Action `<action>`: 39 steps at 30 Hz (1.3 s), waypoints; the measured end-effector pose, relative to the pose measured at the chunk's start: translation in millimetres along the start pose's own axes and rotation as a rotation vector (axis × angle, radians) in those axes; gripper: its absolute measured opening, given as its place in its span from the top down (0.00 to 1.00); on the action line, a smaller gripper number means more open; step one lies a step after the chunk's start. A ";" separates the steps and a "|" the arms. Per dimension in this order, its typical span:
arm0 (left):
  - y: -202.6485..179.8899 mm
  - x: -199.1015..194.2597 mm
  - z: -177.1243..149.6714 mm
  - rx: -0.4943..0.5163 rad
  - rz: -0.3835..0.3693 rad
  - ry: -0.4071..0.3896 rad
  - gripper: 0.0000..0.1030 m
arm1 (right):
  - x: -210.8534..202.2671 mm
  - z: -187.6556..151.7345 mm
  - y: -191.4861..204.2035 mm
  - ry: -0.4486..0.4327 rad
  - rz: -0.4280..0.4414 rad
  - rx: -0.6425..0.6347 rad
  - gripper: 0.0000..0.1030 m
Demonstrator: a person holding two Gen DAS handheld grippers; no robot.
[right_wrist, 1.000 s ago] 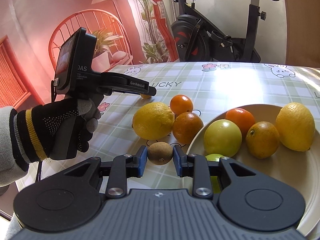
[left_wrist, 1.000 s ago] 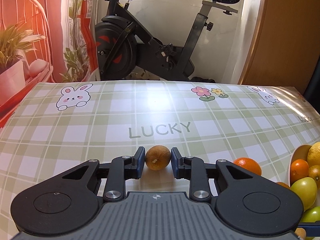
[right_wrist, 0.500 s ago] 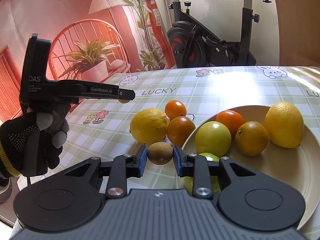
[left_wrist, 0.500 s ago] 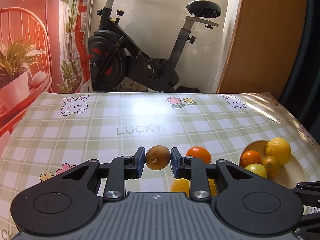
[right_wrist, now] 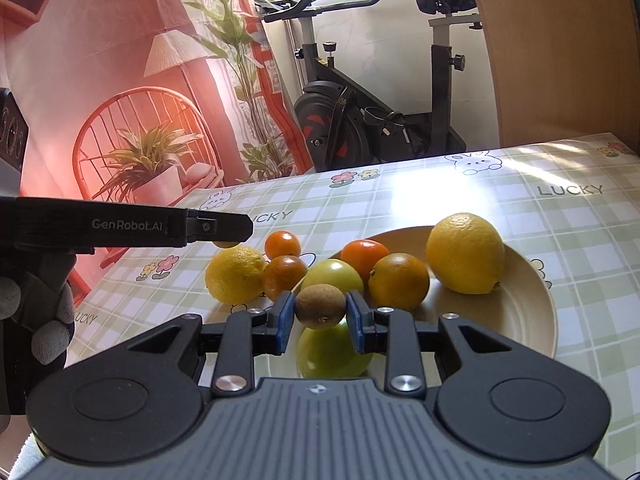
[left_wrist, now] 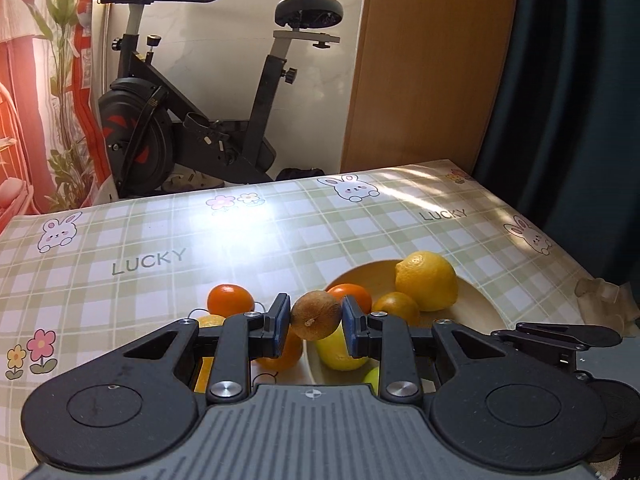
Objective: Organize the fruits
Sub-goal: 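Carry the kiwi in the right tool to the plate while the left tool carries the small fruit, then open the right tool to set the kiwi on the plate while the left tool lowers its fruit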
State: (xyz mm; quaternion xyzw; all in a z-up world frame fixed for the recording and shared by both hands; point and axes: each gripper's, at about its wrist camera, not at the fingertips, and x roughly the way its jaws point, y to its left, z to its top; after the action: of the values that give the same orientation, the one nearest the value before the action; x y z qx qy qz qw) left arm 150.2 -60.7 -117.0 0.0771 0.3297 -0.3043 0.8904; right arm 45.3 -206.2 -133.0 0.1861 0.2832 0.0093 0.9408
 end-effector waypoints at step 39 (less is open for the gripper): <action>-51.8 74.1 -10.2 -0.056 -0.046 0.235 0.71 | -7.2 -14.3 -85.8 -0.050 -0.062 -0.007 0.69</action>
State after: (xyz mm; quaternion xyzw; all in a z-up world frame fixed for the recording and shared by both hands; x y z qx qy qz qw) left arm 158.3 -135.2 -168.6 0.0800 0.4419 -0.3041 0.8401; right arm 24.1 -282.1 -170.7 0.1742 0.2651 -0.0234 0.9480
